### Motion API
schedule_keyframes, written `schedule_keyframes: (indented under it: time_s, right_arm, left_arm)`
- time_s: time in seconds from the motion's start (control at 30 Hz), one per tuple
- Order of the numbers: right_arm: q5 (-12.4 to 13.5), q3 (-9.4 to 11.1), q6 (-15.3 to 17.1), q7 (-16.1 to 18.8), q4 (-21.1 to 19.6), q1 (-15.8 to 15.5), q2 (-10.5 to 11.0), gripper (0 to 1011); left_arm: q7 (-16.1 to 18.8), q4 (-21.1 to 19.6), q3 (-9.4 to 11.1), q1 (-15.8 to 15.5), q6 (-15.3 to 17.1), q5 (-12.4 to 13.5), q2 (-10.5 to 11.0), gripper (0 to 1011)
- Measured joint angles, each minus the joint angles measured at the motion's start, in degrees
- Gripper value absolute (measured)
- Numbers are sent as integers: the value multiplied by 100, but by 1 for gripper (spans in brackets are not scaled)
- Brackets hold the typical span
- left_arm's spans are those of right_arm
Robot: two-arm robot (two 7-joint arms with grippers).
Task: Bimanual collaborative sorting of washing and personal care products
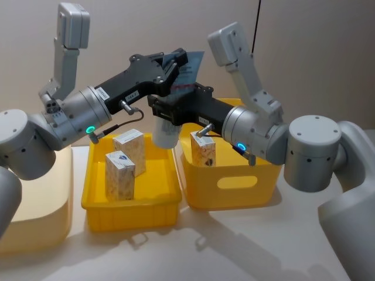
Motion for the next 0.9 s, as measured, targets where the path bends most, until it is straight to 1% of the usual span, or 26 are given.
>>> schedule_keyframes:
  time_s: [0.9]
  right_arm:
    - [5, -19, 0, -7, 9, 13, -20, 604]
  left_arm:
    - [1, -11, 5, 7, 3, -2, 6, 13]
